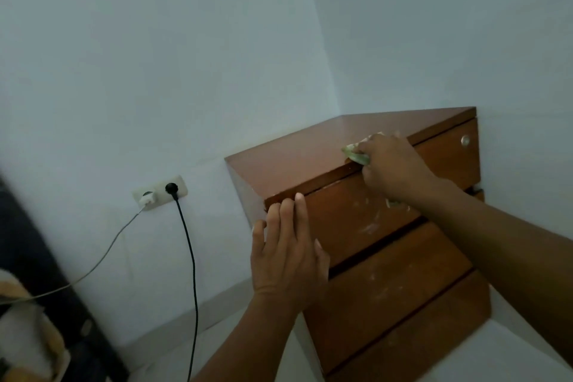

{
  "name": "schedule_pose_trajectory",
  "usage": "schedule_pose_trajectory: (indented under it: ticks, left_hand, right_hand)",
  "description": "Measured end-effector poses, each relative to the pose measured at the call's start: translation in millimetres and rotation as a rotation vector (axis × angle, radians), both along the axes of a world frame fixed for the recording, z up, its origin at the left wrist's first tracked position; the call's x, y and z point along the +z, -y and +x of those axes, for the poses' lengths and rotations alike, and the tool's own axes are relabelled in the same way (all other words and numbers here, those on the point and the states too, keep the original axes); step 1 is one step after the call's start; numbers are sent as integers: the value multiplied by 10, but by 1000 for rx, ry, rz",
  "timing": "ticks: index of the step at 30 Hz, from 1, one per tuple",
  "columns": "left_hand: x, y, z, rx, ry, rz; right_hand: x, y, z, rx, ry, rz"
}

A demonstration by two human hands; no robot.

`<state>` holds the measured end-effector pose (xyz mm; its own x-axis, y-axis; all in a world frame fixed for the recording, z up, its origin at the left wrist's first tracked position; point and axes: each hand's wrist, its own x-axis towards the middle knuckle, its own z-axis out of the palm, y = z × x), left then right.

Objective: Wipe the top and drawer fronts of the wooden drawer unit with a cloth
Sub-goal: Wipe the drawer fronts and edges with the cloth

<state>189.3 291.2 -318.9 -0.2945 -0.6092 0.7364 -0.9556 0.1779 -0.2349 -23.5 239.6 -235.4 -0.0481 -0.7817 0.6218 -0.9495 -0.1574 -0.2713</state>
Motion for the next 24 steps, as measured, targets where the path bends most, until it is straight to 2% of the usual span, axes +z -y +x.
schedule_pose_trajectory:
  ticks: [3,6,12,15,19,24]
  left_hand:
    - [-10,-39,-9,3,-73,0]
    - [6,-101,-9,-23,-236,5]
    - [155,-179,-203,-196,-910,71]
    - [247,-155,-271,-194,-1141,72]
    - [346,-50,-249,-148,-1301,94]
    - [428,17,-190,-87,-1349,140]
  right_hand:
    - [-12,-52,32,-7,19,7]
    - [-24,-122,73,-5,38,23]
    - [-78,-368,267,23,138,-6]
    - [-47,-440,346,52,113,5]
    - [27,-421,365,67,156,40]
    - [59,-376,335,73,154,67]
